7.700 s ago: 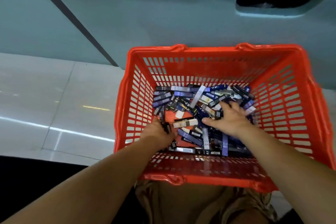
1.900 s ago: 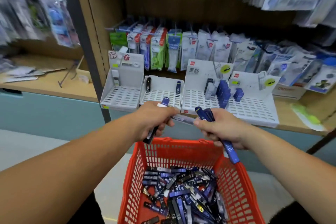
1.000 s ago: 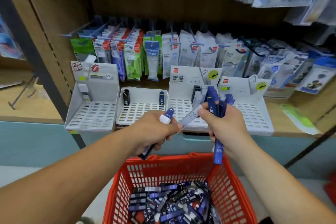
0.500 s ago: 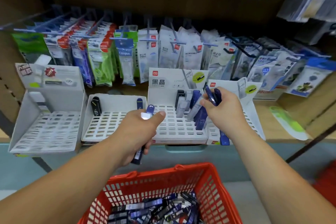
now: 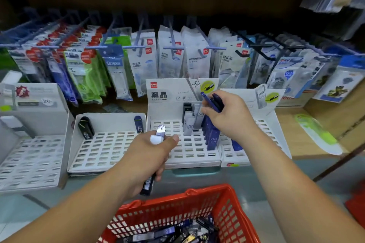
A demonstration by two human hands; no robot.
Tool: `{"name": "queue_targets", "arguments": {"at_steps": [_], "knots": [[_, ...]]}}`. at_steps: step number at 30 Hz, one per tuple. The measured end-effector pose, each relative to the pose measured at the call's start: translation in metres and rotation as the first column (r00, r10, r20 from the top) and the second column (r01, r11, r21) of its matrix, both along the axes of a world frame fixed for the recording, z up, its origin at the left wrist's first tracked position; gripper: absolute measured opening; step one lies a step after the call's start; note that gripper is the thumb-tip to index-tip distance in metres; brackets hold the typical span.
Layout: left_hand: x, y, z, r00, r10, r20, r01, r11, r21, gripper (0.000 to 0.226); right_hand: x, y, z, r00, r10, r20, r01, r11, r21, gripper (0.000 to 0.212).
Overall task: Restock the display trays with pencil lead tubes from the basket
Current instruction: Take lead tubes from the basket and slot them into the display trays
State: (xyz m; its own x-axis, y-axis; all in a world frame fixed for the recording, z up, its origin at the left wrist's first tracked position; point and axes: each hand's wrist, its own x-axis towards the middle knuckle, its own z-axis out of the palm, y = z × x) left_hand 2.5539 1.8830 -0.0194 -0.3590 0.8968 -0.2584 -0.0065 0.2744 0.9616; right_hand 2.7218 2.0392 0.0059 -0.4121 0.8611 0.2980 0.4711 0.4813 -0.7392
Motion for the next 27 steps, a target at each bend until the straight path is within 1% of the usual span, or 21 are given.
{"name": "queue_targets", "arguments": {"at_steps": [9, 11, 15, 17, 19, 20, 22, 25, 27], "knots": [[0.002, 0.002, -0.003, 1.0, 0.01, 0.011, -0.01, 1.0, 0.009, 0.032, 0.0, 0.005, 0.006, 0.992, 0.08, 0.101, -0.076, 0.996, -0.044, 0.018], [0.003, 0.003, -0.003, 1.0, 0.0, 0.001, 0.0, 1.0, 0.008, 0.032, -0.002, 0.004, 0.003, 0.987, 0.061, 0.147, -0.06, 0.998, -0.011, 0.015], [0.002, 0.002, -0.005, 1.0, -0.013, -0.018, 0.013, 1.0, -0.004, 0.029, -0.008, 0.002, -0.001, 0.97, -0.057, 0.235, 0.03, 0.992, 0.121, 0.012], [0.0, 0.003, -0.007, 1.0, 0.0, -0.008, 0.0, 1.0, -0.012, 0.025, -0.009, 0.001, 0.006, 0.978, -0.073, 0.195, 0.044, 0.988, 0.15, 0.019], [-0.002, 0.004, -0.009, 1.0, 0.009, 0.012, -0.009, 1.0, -0.022, 0.022, -0.011, 0.001, 0.015, 0.989, -0.027, 0.144, 0.015, 0.996, 0.085, 0.022], [-0.002, 0.005, -0.01, 1.0, 0.006, 0.025, -0.005, 1.0, -0.028, 0.02, -0.013, 0.0, 0.019, 0.986, 0.012, 0.166, -0.02, 0.999, 0.043, 0.021], [-0.002, 0.005, -0.012, 0.999, -0.006, 0.046, 0.008, 0.999, -0.04, 0.017, -0.018, -0.004, 0.021, 0.954, 0.076, 0.291, -0.079, 0.997, -0.003, 0.02], [-0.001, 0.008, -0.016, 0.998, -0.004, 0.064, 0.007, 0.999, -0.051, 0.014, -0.026, -0.014, 0.02, 0.867, 0.048, 0.497, -0.084, 0.995, 0.051, 0.014], [-0.002, 0.009, -0.018, 0.998, -0.006, 0.062, 0.01, 0.998, -0.063, 0.013, -0.028, -0.017, 0.019, 0.843, 0.004, 0.538, -0.071, 0.992, 0.103, 0.016]]}}
